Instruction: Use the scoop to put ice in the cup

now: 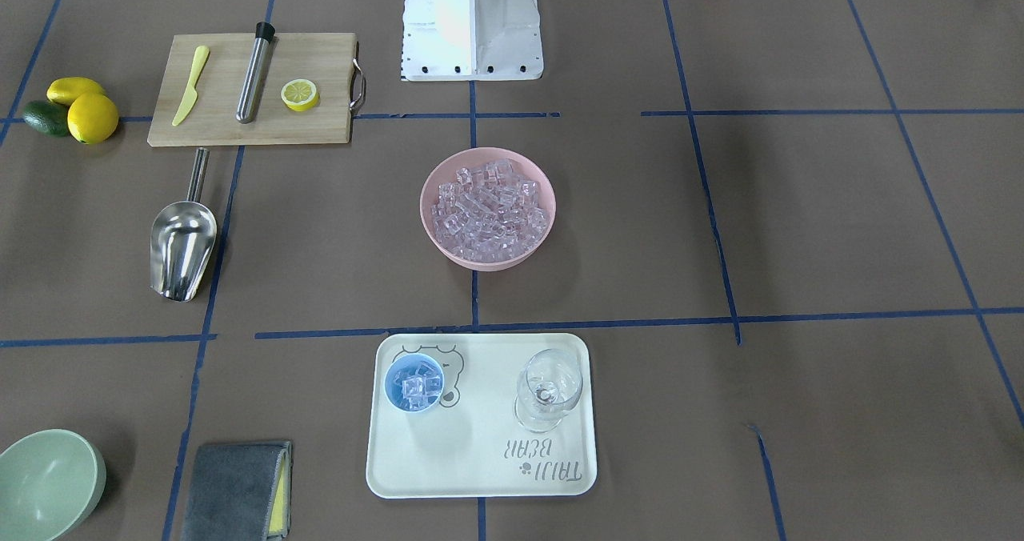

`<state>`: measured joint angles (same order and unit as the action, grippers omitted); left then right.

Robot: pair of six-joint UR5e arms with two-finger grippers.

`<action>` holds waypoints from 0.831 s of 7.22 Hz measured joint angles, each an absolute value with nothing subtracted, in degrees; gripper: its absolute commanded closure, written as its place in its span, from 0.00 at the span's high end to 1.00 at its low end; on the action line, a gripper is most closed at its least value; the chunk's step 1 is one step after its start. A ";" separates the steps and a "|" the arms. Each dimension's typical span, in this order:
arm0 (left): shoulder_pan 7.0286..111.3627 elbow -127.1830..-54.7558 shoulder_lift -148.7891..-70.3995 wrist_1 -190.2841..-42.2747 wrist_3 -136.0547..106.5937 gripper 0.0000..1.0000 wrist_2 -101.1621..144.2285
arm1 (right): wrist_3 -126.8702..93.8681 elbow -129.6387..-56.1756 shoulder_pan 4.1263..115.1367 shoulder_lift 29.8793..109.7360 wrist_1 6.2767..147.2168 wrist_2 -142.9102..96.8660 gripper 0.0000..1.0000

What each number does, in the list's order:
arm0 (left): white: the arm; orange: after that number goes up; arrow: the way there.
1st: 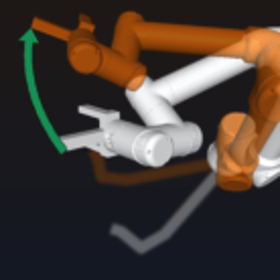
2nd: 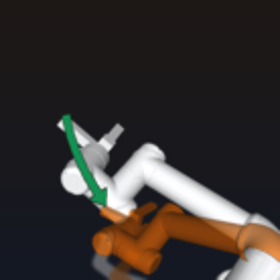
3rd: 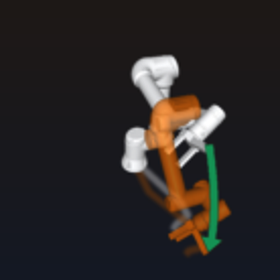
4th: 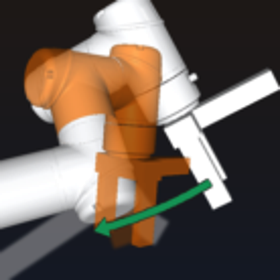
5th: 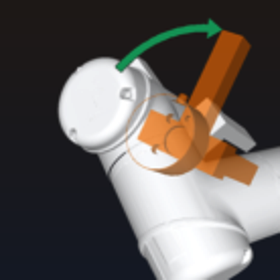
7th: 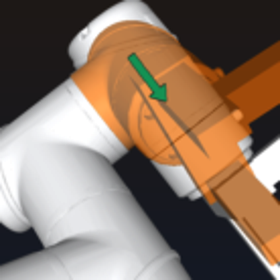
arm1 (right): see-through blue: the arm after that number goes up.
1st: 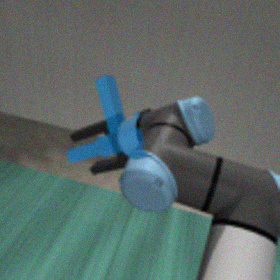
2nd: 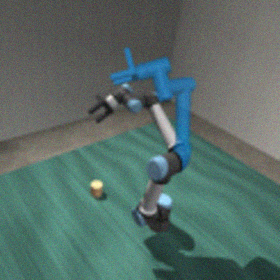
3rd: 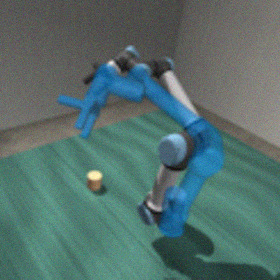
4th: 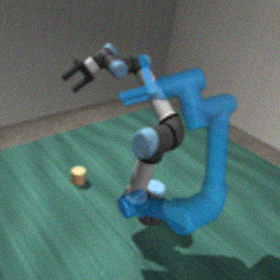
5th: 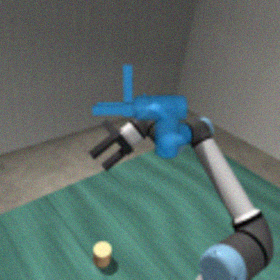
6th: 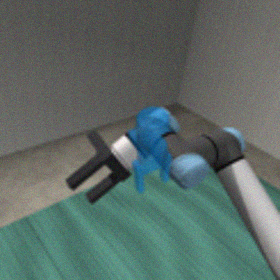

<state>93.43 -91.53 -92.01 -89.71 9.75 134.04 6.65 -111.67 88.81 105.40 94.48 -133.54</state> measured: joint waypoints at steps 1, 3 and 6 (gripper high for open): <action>93.44 -91.87 -91.97 -89.73 9.75 1.00 134.04 | 6.75 -111.65 88.78 105.40 94.48 -133.54 1.00; 93.45 -92.58 -91.66 -89.68 9.76 1.00 134.05 | 6.86 -111.62 88.77 105.38 94.48 -133.58 1.00; 93.43 -92.80 -91.43 -89.69 9.76 1.00 134.20 | 6.66 -111.62 88.78 105.43 94.48 -133.59 1.00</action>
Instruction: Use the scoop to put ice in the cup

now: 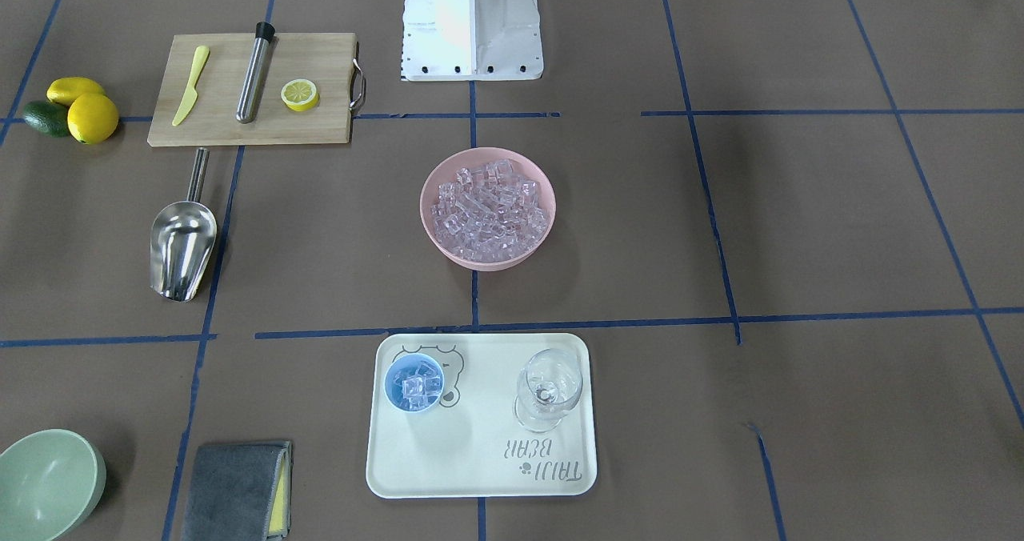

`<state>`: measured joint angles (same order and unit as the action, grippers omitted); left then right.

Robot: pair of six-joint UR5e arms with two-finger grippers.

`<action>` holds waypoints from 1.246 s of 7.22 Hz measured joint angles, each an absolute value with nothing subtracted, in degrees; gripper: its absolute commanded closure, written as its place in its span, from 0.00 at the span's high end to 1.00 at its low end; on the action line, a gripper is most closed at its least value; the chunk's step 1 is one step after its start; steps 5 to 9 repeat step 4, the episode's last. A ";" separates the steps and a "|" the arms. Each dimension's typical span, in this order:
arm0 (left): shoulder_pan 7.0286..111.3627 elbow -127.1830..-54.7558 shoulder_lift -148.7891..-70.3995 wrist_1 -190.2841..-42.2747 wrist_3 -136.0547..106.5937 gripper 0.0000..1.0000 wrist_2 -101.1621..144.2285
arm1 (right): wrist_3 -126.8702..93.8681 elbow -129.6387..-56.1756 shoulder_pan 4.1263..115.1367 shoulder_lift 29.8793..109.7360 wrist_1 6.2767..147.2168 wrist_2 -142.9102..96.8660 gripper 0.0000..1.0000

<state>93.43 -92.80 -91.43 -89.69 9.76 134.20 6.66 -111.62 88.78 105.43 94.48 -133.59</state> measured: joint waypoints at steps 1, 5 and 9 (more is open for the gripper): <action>93.43 -92.81 -91.41 -89.71 9.76 1.00 134.29 | 6.48 -111.62 88.79 105.46 94.48 -133.59 1.00; 93.43 -92.81 -91.41 -89.73 9.77 1.00 134.54 | 6.12 -111.59 88.81 105.47 94.52 -133.71 1.00; 93.43 -92.81 -91.41 -89.73 9.77 1.00 134.54 | 6.12 -111.59 88.81 105.47 94.52 -133.71 1.00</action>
